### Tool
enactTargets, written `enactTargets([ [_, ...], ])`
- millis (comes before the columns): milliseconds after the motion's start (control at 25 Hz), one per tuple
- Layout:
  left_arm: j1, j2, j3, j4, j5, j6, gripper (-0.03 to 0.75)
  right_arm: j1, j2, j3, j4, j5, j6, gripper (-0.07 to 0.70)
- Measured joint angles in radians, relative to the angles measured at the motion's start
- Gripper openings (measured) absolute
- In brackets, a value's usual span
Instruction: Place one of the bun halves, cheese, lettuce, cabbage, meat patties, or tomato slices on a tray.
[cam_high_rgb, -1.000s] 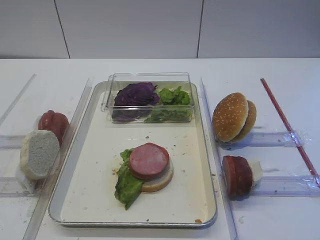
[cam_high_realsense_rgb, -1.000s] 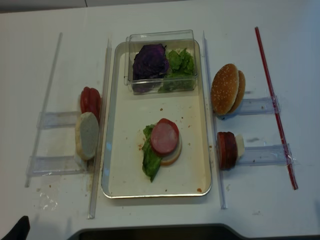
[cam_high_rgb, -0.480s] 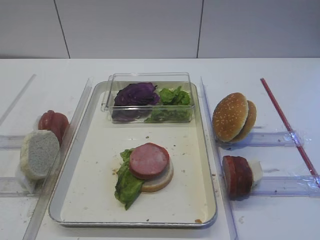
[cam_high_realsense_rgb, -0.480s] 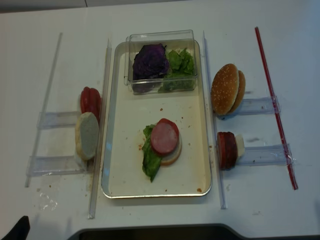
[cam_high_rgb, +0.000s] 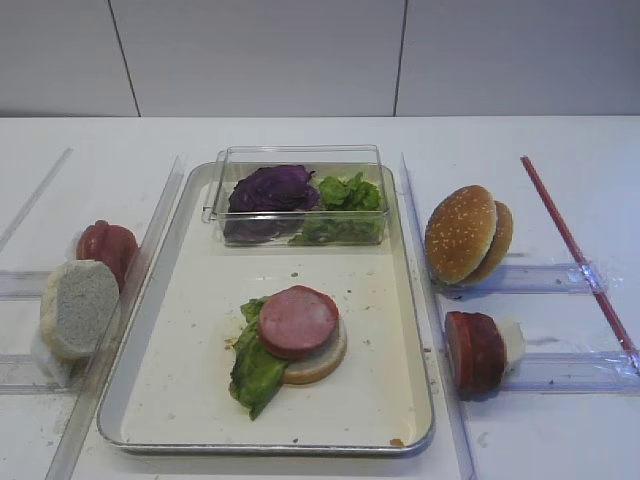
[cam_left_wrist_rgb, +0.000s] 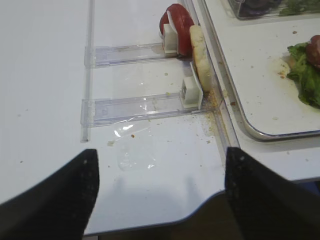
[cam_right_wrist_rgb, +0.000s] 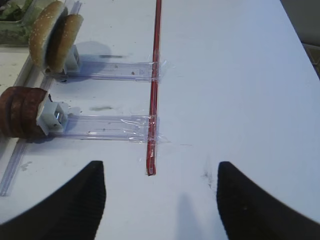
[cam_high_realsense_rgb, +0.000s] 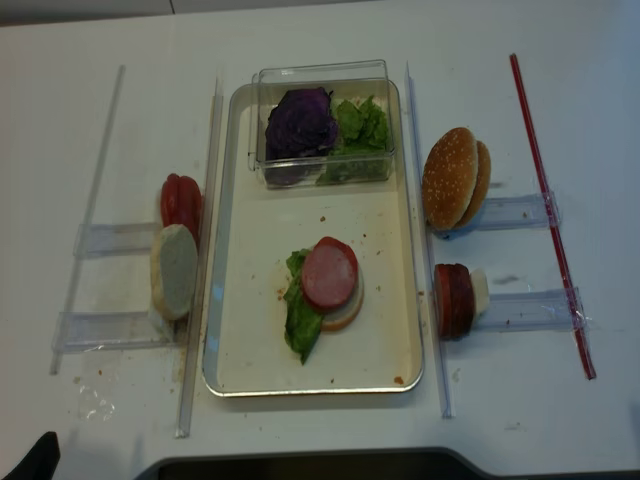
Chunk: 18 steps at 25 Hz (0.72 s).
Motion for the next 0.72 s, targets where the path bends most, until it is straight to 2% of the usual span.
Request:
enactTargets([
  [720, 0.0, 0.0, 0.0, 0.0, 0.0, 0.0, 0.482, 0.0, 0.0, 0.0, 0.0, 0.0, -0.002, 0.493],
])
